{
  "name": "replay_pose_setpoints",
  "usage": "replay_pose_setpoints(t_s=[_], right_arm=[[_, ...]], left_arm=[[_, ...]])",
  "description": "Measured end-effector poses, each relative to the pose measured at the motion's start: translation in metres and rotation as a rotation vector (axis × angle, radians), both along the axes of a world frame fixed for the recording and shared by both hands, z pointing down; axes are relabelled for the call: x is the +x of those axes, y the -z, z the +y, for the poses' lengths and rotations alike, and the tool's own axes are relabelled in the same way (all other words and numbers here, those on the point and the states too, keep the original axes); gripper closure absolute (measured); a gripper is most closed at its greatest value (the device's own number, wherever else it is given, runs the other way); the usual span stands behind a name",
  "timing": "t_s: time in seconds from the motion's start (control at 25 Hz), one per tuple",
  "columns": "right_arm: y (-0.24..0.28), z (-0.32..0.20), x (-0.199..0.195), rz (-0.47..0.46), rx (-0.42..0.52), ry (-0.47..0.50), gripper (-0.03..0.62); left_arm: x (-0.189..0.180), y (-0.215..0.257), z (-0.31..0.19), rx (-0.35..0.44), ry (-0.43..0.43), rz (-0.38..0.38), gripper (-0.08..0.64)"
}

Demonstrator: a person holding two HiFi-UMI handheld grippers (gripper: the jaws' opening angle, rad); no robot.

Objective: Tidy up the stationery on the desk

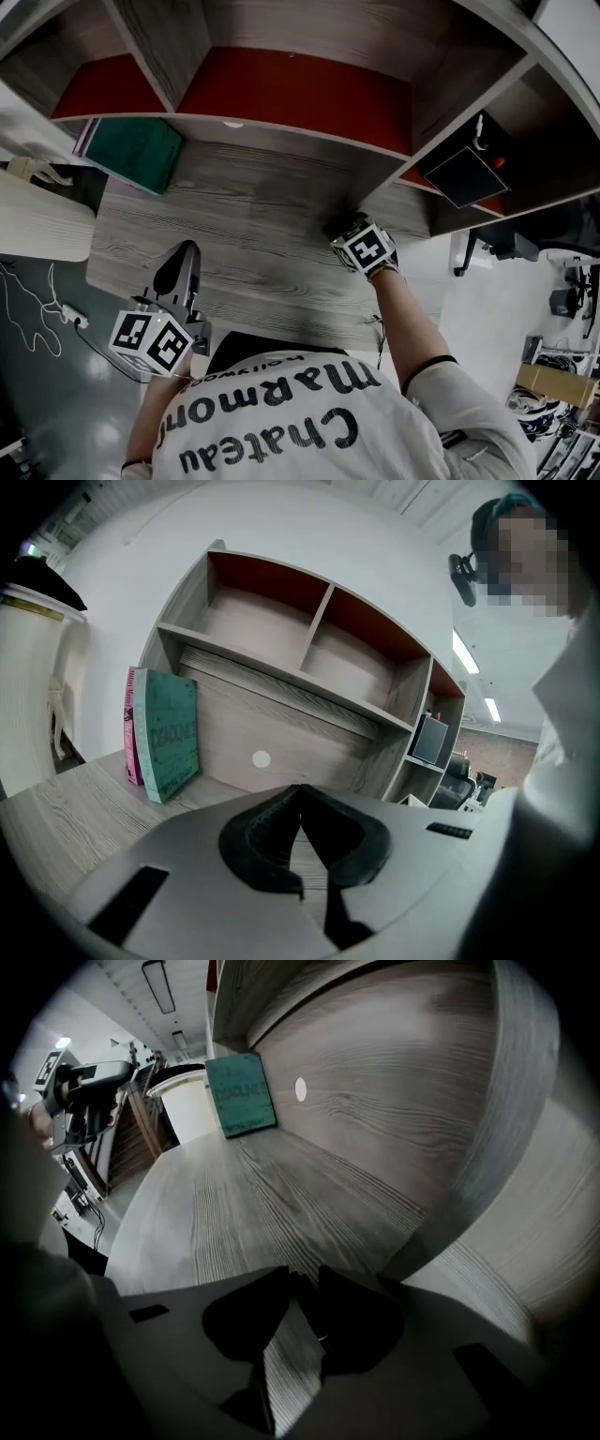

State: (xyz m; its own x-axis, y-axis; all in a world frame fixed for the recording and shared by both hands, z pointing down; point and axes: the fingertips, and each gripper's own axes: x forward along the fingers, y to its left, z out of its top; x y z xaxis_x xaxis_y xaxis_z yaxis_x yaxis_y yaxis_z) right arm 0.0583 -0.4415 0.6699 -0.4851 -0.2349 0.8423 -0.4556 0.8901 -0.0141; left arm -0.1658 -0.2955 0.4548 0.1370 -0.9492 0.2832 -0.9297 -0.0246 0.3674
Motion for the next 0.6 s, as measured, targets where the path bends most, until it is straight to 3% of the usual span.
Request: replay_pose_setpoints(t_s=[0.36, 0.48, 0.6], right_arm=[[0.002, 0.010, 0.008, 0.018, -0.020, -0.061, 0.525], [0.014, 0.011, 0.010, -0.047, -0.003, -0.111, 0.526], [0.035, 0.012, 0.008, -0.181, 0.003, -0.196, 0.526]], left_arm=[[0.004, 0.004, 0.003, 0.015, -0.021, 0.005, 0.545], [0.005, 0.003, 0.003, 0.021, -0.036, 0.011, 0.545], [0.010, 0.003, 0.002, 0.023, -0.061, 0.015, 0.545]])
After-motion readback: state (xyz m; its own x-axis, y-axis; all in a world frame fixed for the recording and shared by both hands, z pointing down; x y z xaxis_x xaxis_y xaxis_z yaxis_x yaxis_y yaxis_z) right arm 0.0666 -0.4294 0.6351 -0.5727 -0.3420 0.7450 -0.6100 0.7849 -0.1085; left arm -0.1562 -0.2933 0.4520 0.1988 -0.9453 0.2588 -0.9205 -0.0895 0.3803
